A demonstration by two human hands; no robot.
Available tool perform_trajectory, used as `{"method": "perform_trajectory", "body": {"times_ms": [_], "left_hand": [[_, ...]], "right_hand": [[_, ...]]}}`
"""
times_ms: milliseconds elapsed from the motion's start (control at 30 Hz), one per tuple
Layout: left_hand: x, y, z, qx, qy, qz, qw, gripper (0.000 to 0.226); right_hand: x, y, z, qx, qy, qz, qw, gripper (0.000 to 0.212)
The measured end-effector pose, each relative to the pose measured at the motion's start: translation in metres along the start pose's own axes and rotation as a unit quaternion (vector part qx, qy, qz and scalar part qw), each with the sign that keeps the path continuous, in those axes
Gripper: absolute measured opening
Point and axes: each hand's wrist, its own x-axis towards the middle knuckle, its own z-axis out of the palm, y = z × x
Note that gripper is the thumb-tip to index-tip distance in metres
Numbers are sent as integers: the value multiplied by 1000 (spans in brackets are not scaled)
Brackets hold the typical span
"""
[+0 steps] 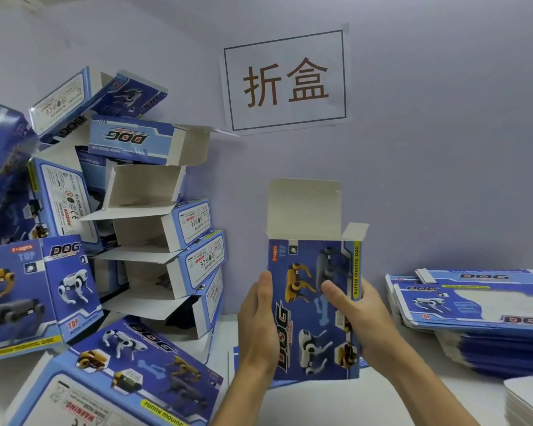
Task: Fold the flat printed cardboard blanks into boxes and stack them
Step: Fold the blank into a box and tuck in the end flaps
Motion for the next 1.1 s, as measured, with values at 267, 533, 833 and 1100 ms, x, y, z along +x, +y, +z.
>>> {"method": "perform_trajectory", "body": {"times_ms": [267, 533, 833, 1100], "left_hand": [[8, -1, -15, -2, 41, -11, 999, 63], [12, -3, -15, 3, 17, -34, 999, 39], [3, 0, -9, 13, -22, -22, 999, 19], [7, -2, -15, 65, 51, -13, 997, 37]], "right_hand": [[-3, -6, 15, -56, -34, 3, 998, 69], [-10, 20, 1, -52, -76, 82, 992, 101], [-4, 26, 0, -15, -26, 65, 997, 71], [-6, 33, 13, 16, -34, 67, 997, 69]]}}
